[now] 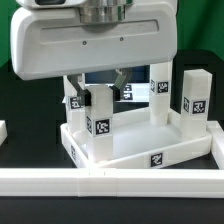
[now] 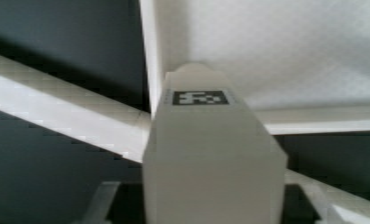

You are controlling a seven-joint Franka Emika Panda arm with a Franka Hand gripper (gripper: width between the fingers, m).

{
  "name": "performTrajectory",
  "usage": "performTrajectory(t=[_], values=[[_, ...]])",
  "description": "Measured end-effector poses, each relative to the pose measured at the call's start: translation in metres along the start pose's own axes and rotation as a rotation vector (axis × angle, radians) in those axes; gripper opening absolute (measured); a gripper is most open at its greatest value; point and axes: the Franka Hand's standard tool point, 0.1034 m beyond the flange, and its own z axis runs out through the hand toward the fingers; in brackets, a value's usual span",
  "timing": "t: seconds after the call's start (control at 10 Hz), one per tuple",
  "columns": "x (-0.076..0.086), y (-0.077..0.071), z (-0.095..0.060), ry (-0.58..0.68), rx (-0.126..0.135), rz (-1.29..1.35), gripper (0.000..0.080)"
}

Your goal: Assemble desk

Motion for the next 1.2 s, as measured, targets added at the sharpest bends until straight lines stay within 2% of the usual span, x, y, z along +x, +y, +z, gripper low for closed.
performTrajectory(t=[0.2, 0.5, 0.7, 0.9, 1.2], values=[[0.000, 0.001, 0.000, -0.001, 0.004, 0.123, 0.0290], [-0.006, 0.012, 0.000, -0.013, 0.027, 0.483, 0.0290], [-0.007, 0.016, 0.001, -0.008, 0.045, 0.729, 0.0290], [-0.008, 0.019, 0.001, -0.006, 0.084, 1.011, 0.0290], [-0.006, 0.018, 0.001, -0.024, 0.084, 1.325, 0.0290]])
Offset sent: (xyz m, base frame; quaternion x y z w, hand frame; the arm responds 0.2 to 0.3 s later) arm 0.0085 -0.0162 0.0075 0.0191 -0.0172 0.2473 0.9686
